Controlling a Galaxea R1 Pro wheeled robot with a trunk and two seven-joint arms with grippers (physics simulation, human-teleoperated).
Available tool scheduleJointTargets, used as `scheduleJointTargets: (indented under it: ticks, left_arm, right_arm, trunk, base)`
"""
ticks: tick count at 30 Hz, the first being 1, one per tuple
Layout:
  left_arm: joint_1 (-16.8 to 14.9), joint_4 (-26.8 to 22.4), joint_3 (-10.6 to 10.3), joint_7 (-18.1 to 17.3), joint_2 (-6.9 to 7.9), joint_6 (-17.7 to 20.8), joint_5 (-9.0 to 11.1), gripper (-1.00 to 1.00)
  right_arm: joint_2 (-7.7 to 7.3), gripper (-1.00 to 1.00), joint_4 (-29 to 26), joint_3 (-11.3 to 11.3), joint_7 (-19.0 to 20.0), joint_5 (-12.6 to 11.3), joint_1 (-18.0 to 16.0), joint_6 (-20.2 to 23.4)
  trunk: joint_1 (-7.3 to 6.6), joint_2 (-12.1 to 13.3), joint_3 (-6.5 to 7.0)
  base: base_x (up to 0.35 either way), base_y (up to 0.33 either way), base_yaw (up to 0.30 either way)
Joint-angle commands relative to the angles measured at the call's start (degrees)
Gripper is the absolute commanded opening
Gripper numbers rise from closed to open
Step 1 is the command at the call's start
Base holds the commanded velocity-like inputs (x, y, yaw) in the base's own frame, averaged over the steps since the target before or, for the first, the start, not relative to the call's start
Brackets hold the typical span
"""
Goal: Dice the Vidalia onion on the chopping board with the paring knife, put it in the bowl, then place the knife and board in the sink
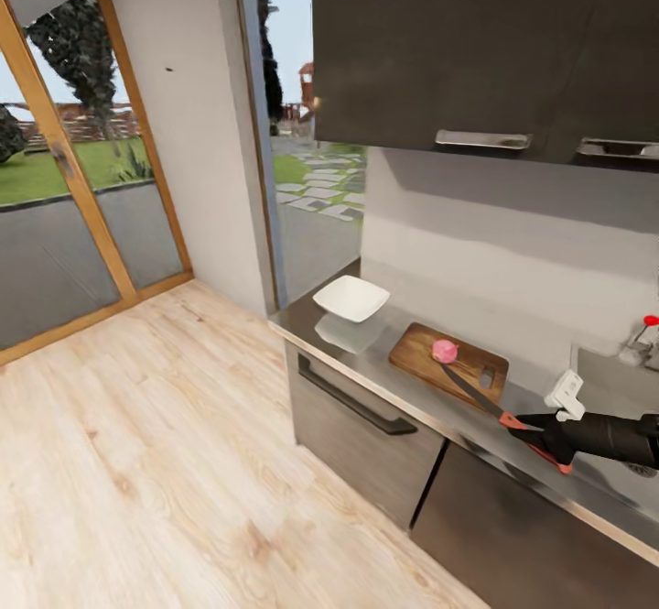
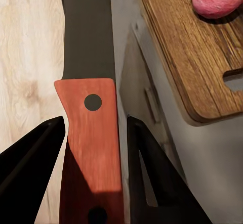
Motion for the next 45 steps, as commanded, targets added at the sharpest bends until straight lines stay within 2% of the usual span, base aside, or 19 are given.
scheduleJointTargets:
  ticks: [1, 45]
  left_arm:
    - [-0.1, 0.2, -0.5, 0.1, -0.02, -0.3, 0.6, 1.0]
    - [-0.1, 0.2, -0.5, 0.1, -0.02, -0.3, 0.6, 1.0]
  right_arm:
    - [0.01, -1.0, -0.1, 0.0, 0.5, 0.3, -0.1, 0.7]
    - [0.01, -1.0, -0.1, 0.0, 0.5, 0.3, -0.1, 0.7]
  trunk:
    - [0.05, -0.1, -0.12]
    - [0.05, -0.1, -0.12]
  base:
    - [0.154, 0.251, -0.183]
    - [0.129, 0.205, -0.183]
